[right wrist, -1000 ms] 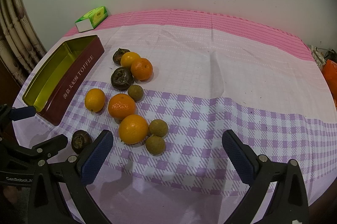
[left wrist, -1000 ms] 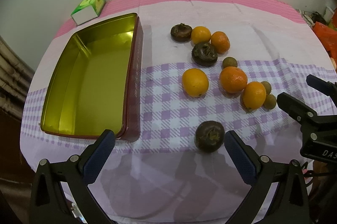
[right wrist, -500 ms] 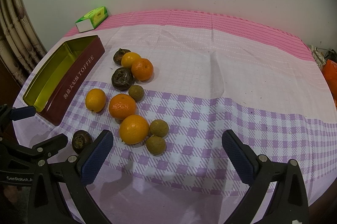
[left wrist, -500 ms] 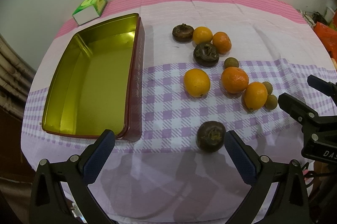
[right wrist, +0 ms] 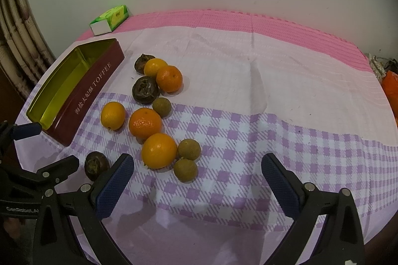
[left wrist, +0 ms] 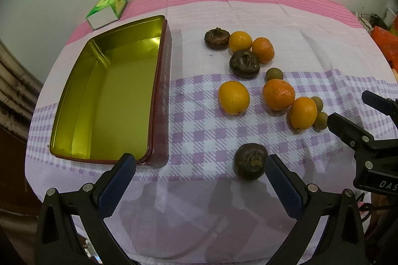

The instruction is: Organize fruits

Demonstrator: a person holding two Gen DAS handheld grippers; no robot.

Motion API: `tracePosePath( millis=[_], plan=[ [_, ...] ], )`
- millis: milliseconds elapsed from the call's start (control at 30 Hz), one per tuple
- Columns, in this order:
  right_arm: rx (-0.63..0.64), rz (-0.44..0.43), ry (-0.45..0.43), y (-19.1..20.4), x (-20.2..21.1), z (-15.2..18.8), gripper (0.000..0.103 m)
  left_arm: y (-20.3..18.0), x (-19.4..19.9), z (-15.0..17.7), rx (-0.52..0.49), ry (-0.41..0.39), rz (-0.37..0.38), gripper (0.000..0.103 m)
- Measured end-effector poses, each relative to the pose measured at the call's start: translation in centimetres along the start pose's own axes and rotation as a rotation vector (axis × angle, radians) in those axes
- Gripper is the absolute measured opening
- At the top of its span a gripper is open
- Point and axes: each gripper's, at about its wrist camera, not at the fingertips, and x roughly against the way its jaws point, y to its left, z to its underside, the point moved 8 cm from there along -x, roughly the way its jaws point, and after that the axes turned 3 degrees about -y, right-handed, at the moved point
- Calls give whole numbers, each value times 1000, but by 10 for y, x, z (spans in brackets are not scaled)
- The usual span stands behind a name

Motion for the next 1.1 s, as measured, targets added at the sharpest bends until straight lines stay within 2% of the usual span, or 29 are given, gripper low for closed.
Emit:
tracePosePath(
  millis=[400,567,667,733,1100],
  plan=[
    [5,-1,24,-1,-7,5,93,1,-1,0,-6,1,6,103],
    [10,-6,55,-1,-13,11,79,0,-1,3,-17,-2,14,103],
    [15,-1,74,-1,-18,15,77,0,-1,4,-18,1,21,101],
    [22,3,85,-1,-21,17,68,0,-2,5,-19,2,28,101],
    [33,12,126,0,-38,17,53,-6,-3,5,-40,3,65,95]
  ],
)
